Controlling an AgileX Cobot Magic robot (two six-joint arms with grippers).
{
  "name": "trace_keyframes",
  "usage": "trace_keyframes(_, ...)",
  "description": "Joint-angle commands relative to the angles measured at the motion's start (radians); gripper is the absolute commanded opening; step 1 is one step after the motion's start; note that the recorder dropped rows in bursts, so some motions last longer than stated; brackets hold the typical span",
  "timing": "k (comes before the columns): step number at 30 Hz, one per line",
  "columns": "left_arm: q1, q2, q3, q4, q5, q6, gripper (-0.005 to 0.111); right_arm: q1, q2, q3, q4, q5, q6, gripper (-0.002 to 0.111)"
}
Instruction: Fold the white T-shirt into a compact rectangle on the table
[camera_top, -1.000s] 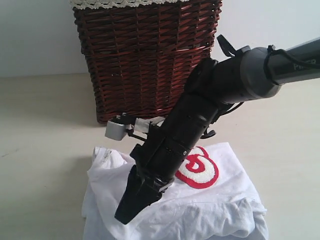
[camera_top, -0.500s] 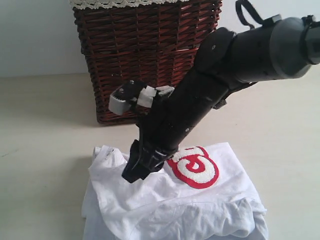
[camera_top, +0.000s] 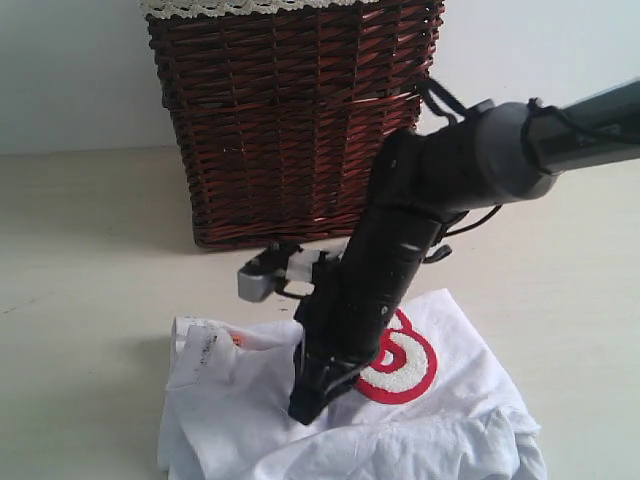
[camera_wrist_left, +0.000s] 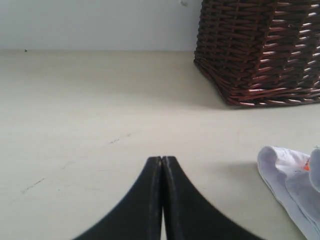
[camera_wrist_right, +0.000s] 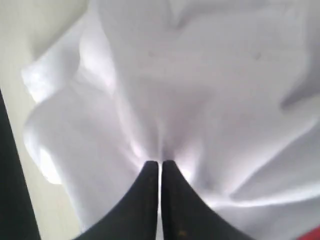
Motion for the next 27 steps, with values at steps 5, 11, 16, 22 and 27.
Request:
trace_keyframes(5,-0.006,-0.006,-0.001,-0.005,-0.008,0.001,0.001,-0.004,-0.226,-0.001,-0.078,-0.175,-0.011,0.003)
trace_keyframes(11,-0.006,-0.006,-0.001,-0.005,-0.008,0.001,0.001,-0.01,-0.189,0.03,-0.406,-0.13,0.18,0.003)
trace_keyframes(16,-0.006,-0.006,-0.001,-0.005,-0.008,0.001,0.001,-0.042,-0.214,0.116,-0.479,-0.064,0.164,0.003)
trace_keyframes(22,-0.006,-0.006,-0.001,-0.005,-0.008,0.001,0.001,-0.058,-0.234,0.286,-0.451,-0.084,0.14,0.003)
trace_keyframes(27,-0.006,-0.006,-0.001,-0.005,-0.008,0.001,0.001,-0.058,-0.239,0.39,-0.392,-0.12,0.099,0.003)
